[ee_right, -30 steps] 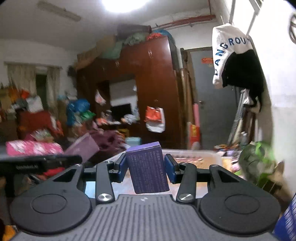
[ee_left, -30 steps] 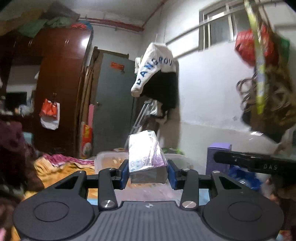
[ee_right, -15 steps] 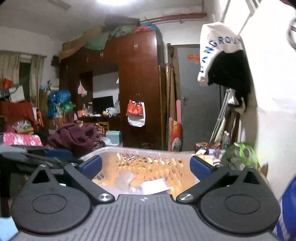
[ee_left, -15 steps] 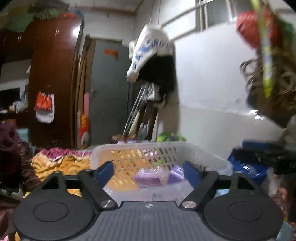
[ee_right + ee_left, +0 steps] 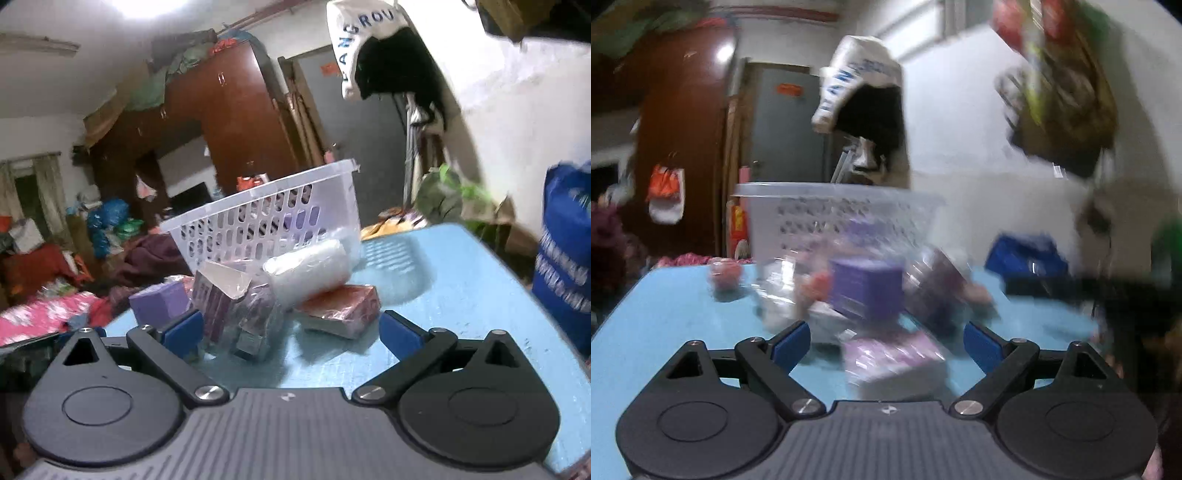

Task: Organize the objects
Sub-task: 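Grasp a purple-wrapped pack with the left tool while the right grasps a wrapped box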

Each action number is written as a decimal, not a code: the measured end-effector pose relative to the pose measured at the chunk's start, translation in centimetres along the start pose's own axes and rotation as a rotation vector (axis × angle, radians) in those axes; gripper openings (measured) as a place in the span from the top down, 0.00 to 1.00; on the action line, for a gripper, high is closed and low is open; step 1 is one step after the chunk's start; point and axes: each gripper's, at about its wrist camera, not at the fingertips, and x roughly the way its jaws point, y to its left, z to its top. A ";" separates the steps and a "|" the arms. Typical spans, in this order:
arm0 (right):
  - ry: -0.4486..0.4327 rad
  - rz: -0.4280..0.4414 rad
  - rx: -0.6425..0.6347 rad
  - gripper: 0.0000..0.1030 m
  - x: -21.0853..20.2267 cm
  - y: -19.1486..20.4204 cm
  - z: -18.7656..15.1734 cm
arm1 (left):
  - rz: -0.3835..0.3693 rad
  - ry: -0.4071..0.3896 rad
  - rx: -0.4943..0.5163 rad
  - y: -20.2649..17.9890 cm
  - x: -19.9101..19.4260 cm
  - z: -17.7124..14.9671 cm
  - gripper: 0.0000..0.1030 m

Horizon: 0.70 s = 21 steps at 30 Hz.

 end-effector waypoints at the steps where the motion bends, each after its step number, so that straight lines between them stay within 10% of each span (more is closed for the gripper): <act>1: 0.003 -0.015 -0.033 0.00 0.2 0.6 0.3 | 0.013 0.002 0.021 -0.6 0.5 -0.2 0.10; 9: 0.031 -0.028 -0.313 0.09 4.0 6.8 1.2 | 0.057 0.096 -0.015 0.4 2.8 -1.2 0.21; 21: 0.055 0.049 -0.220 0.39 4.7 6.4 1.0 | 0.116 0.053 -0.006 1.6 2.0 -1.5 0.29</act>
